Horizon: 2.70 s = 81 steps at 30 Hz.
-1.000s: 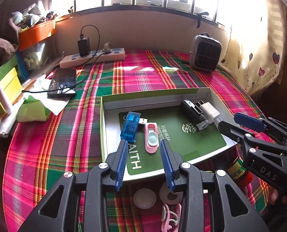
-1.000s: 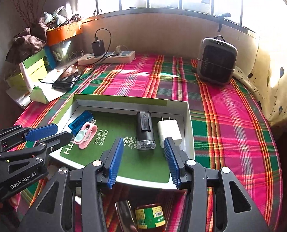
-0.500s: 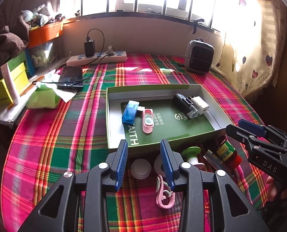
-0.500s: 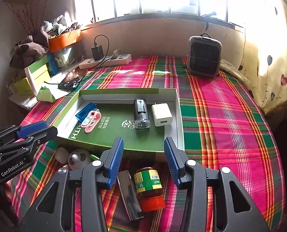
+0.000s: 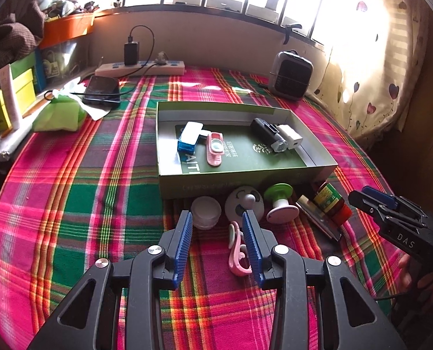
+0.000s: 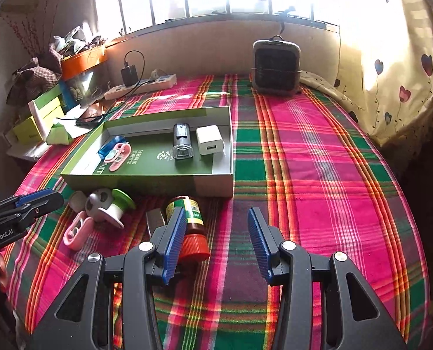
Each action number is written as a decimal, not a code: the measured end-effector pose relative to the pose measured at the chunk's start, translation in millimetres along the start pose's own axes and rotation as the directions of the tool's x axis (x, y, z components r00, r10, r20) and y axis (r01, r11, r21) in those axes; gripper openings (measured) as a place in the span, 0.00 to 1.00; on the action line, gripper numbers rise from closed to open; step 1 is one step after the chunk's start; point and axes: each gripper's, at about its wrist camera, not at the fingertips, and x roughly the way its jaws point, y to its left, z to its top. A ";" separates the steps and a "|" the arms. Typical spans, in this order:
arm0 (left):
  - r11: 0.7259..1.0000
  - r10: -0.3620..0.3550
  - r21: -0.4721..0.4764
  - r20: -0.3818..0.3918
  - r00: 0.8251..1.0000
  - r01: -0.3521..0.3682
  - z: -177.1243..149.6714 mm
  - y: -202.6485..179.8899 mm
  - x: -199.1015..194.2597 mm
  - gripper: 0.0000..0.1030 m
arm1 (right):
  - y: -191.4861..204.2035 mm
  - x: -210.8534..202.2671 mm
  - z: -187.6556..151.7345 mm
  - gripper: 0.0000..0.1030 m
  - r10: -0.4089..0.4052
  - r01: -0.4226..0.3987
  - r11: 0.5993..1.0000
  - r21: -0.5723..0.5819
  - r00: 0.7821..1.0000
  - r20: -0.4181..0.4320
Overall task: Organize rigid objects
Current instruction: 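Move left gripper to the pink plastic hook while right gripper approaches the brown orange-capped jar, then close left gripper on the pink hook while right gripper closes on the brown jar, then carry the pink hook with left gripper while right gripper carries the jar into the box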
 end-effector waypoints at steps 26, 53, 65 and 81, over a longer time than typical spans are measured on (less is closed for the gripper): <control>0.997 -0.080 0.006 -0.105 0.991 0.081 -17.2 -10.4 22.0 0.40 | 8.0 40.8 2.8 0.50 0.037 -0.036 0.999 0.013 0.995 -0.092; 1.000 0.002 0.000 -0.088 0.996 -0.002 -15.6 -18.5 27.5 0.39 | -20.0 34.0 -1.3 0.32 0.032 -0.026 0.998 0.055 0.995 -0.098; 0.999 0.047 0.004 -0.083 0.995 -0.046 -15.8 -18.4 28.4 0.23 | -25.8 29.6 -5.2 0.32 0.040 -0.034 0.998 0.061 0.995 -0.097; 0.999 0.048 0.005 -0.083 0.995 -0.047 -15.9 -18.4 28.0 0.22 | -25.9 29.5 -5.3 0.32 0.043 -0.037 0.997 0.062 0.994 -0.097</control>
